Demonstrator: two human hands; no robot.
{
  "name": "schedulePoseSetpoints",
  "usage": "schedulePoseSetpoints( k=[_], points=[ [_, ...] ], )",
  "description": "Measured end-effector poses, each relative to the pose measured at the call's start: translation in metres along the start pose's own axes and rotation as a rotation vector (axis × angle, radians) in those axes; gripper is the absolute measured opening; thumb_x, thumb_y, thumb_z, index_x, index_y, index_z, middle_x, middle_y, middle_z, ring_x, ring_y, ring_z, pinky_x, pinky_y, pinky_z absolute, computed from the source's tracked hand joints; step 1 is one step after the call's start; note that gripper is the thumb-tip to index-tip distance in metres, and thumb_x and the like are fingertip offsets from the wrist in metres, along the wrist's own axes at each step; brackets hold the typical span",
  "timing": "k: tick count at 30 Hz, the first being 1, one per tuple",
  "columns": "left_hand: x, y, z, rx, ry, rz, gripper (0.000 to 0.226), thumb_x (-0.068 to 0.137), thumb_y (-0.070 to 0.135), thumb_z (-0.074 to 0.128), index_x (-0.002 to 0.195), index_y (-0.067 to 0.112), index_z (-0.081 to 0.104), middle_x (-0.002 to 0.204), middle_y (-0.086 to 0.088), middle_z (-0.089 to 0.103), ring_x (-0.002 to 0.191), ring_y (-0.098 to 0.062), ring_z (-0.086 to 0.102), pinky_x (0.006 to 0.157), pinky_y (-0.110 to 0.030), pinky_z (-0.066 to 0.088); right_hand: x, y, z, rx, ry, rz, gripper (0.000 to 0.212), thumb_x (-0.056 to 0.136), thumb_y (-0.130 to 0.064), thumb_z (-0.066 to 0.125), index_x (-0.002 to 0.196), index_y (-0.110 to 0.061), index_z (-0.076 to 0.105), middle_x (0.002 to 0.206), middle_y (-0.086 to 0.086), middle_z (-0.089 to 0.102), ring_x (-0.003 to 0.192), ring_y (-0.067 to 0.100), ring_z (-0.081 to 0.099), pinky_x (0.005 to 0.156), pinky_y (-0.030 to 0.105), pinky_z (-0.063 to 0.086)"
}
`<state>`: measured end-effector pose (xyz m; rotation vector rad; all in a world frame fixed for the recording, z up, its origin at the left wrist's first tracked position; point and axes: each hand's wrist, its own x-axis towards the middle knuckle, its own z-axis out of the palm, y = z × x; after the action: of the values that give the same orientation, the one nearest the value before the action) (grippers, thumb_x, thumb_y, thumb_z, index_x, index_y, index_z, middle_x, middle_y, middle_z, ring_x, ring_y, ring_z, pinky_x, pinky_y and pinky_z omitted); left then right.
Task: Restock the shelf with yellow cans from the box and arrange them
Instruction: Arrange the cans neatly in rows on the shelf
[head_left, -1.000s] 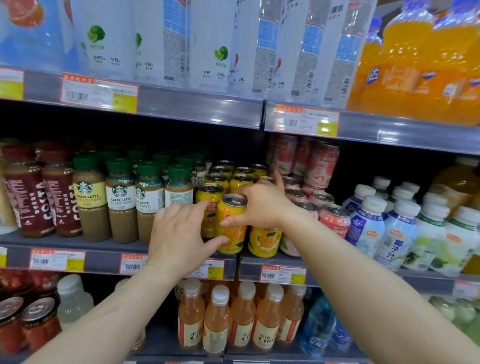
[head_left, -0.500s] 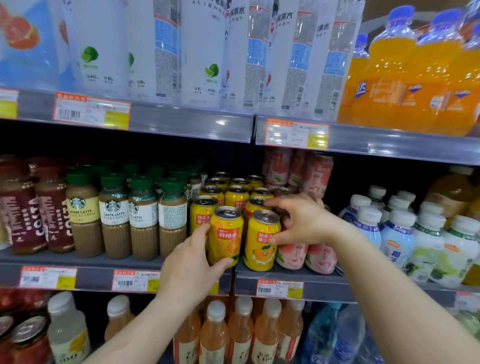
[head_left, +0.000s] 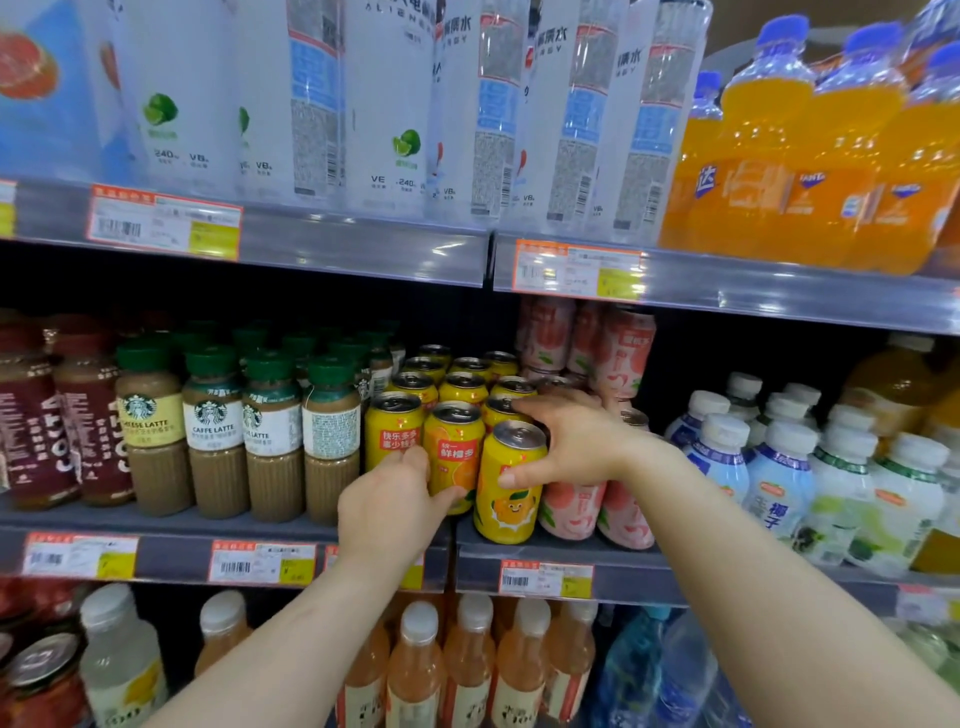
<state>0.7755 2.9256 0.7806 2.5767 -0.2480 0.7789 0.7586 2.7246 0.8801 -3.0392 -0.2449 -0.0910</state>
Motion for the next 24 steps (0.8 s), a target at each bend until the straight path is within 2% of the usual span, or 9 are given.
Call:
schedulePoseSetpoints(
  k=[4, 6, 11, 13, 16, 17, 19, 21, 24],
  points=[
    [0.002, -0.004, 0.009, -0.031, 0.03, 0.027, 0.039, 0.078, 0.057, 0.066, 0.08, 0.02, 0.052, 0.084, 0.004, 0.06, 0.072, -0.019, 0.059, 0.053, -0.027, 0.037, 0.004, 0.005, 0.0, -0.07, 0.014, -0.002, 0.104, 0.059, -0.089, 0.056, 0.146, -0.037, 0.036, 0.156, -0.008, 0.033, 0.147, 0.021, 0.018, 0.118, 0.055, 0.003],
    [0.003, -0.004, 0.011, -0.035, 0.032, 0.029, 0.037, 0.081, 0.054, 0.065, 0.086, 0.018, 0.058, 0.087, 0.002, 0.061, 0.076, -0.02, 0.061, 0.055, -0.027, 0.037, 0.001, 0.007, -0.007, -0.072, -0.002, 0.002, 0.096, 0.065, -0.084, 0.057, 0.145, -0.036, 0.038, 0.156, -0.005, 0.032, 0.146, 0.022, 0.019, 0.118, 0.052, 0.006],
    [0.009, -0.003, 0.014, -0.053, 0.015, 0.027, 0.032, 0.086, 0.048, 0.061, 0.093, 0.017, 0.059, 0.09, 0.0, 0.061, 0.079, -0.021, 0.061, 0.058, -0.03, 0.043, 0.003, 0.011, -0.022, 0.103, -0.122, 0.006, 0.058, 0.089, -0.036, 0.058, 0.144, -0.036, 0.042, 0.156, -0.001, 0.032, 0.14, 0.021, 0.032, 0.111, 0.037, 0.033],
    [0.009, -0.004, 0.016, -0.075, 0.024, 0.041, 0.029, 0.086, 0.045, 0.062, 0.092, 0.017, 0.058, 0.088, -0.001, 0.061, 0.077, -0.022, 0.061, 0.057, -0.03, 0.042, 0.005, 0.008, -0.024, 0.145, -0.141, -0.001, 0.058, 0.089, -0.025, 0.057, 0.144, -0.035, 0.042, 0.148, -0.001, 0.04, 0.128, 0.019, 0.044, 0.095, 0.028, 0.043],
    [0.009, -0.006, 0.019, -0.093, 0.031, 0.079, 0.025, 0.086, 0.037, 0.065, 0.088, 0.014, 0.057, 0.08, -0.006, 0.062, 0.074, -0.028, 0.061, 0.056, -0.032, 0.038, 0.004, 0.004, -0.024, 0.115, -0.121, -0.036, 0.063, 0.087, -0.021, 0.061, 0.146, -0.034, 0.039, 0.116, -0.002, 0.048, 0.094, 0.011, 0.048, 0.064, 0.015, 0.038],
    [0.009, -0.007, 0.02, -0.102, 0.033, 0.093, 0.024, 0.085, 0.035, 0.066, 0.086, 0.013, 0.057, 0.079, -0.007, 0.062, 0.073, -0.029, 0.062, 0.056, -0.032, 0.038, 0.004, 0.004, -0.023, 0.101, -0.103, -0.055, 0.068, 0.085, -0.022, 0.063, 0.146, -0.034, 0.037, 0.115, -0.003, 0.049, 0.094, 0.009, 0.046, 0.067, 0.016, 0.04],
    [0.009, -0.01, 0.02, -0.149, 0.01, 0.122, 0.02, 0.085, 0.032, 0.066, 0.09, 0.013, 0.061, 0.081, -0.007, 0.064, 0.076, -0.028, 0.062, 0.058, -0.034, 0.043, 0.005, 0.004, -0.021, 0.067, -0.093, -0.092, 0.077, 0.082, -0.024, 0.069, 0.149, -0.035, 0.032, 0.111, -0.015, 0.052, 0.101, 0.008, 0.042, 0.093, 0.032, 0.046],
    [0.006, -0.014, 0.017, -0.214, -0.03, 0.147, 0.022, 0.086, 0.032, 0.066, 0.101, 0.016, 0.065, 0.088, -0.004, 0.066, 0.082, -0.024, 0.062, 0.066, -0.037, 0.05, 0.005, 0.003, -0.019, 0.033, -0.124, -0.123, 0.085, 0.078, -0.025, 0.072, 0.15, -0.036, 0.028, 0.114, -0.025, 0.051, 0.106, 0.009, 0.044, 0.108, 0.045, 0.036],
    [-0.001, -0.021, 0.011, -0.251, -0.016, 0.147, 0.025, 0.089, 0.033, 0.062, 0.108, 0.017, 0.066, 0.091, 0.001, 0.065, 0.085, -0.017, 0.06, 0.072, -0.034, 0.052, 0.005, 0.004, -0.017, 0.022, -0.141, -0.155, 0.096, 0.074, -0.034, 0.08, 0.152, -0.035, 0.024, 0.152, -0.01, 0.036, 0.135, 0.013, 0.038, 0.112, 0.035, 0.036]
  ],
)
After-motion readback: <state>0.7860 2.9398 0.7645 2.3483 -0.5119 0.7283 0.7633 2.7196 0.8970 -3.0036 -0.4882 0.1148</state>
